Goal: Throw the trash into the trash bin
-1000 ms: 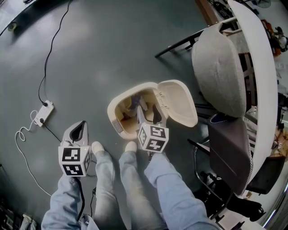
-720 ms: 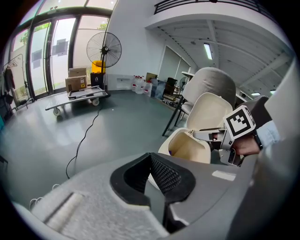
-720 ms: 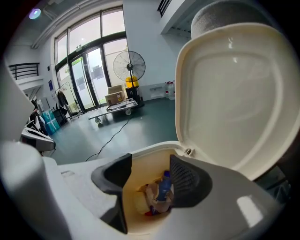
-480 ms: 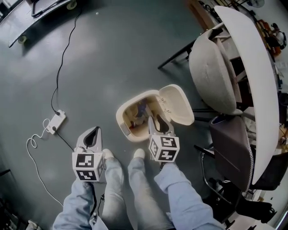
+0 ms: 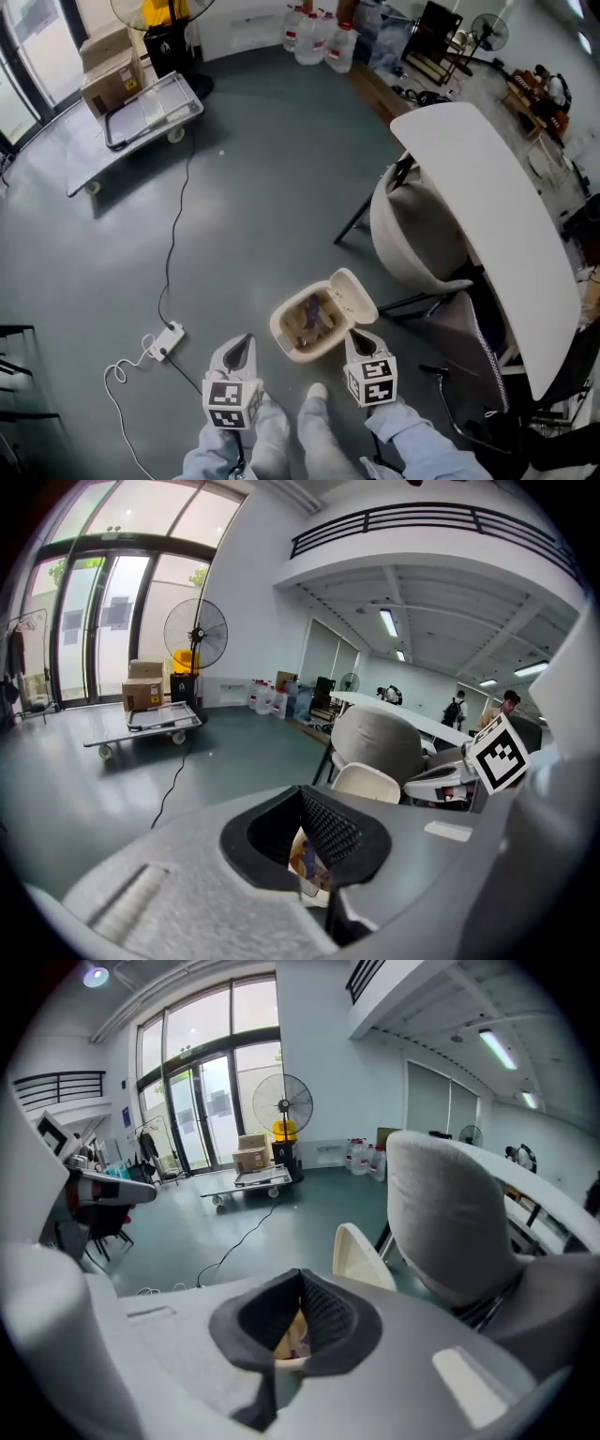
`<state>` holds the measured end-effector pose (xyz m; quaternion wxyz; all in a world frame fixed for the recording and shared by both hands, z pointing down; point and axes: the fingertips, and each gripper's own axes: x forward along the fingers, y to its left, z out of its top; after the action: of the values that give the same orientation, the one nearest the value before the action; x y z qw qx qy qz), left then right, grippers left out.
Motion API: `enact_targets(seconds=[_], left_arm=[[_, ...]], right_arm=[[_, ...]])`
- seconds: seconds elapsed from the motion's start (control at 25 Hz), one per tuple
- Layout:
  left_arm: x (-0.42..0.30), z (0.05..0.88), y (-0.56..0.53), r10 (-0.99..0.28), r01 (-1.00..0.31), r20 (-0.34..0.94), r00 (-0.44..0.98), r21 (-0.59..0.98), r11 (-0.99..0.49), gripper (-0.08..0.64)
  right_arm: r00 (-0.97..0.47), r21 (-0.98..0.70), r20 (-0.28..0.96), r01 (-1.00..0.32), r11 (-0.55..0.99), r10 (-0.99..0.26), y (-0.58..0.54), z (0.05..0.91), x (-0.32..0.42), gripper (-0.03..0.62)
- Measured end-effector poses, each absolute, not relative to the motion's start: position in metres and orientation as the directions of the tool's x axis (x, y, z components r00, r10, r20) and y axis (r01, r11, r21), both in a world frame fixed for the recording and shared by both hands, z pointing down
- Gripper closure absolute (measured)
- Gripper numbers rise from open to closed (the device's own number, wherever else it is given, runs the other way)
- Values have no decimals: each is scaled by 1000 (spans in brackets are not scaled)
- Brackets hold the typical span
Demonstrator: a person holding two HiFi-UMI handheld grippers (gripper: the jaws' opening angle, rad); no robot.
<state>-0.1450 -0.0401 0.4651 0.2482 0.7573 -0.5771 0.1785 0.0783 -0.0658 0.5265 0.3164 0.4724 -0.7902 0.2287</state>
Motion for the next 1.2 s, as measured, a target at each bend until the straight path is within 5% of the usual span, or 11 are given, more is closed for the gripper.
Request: enact_targets(seconds=[0.2, 0.48, 0.68, 1.2], left_arm=[[-153, 375, -47, -833, -965, 490, 259, 103, -240, 551], [-164, 279, -35, -907, -987, 389, 160, 81, -139, 551], [-172, 245, -41, -936, -991, 327, 133, 65, -118, 551], [-163, 236, -43, -940, -988, 306, 149, 95, -125, 551]], right_arm=[[-360, -38, 646, -896, 443, -673, -69, 423, 101, 589], [-246, -64, 508, -966, 249, -825, -53, 303, 177, 589], [-174, -140, 460, -983, 122, -871, -48, 280, 212, 589], [-123, -44, 452, -992, 116, -884, -35, 263, 214, 589]])
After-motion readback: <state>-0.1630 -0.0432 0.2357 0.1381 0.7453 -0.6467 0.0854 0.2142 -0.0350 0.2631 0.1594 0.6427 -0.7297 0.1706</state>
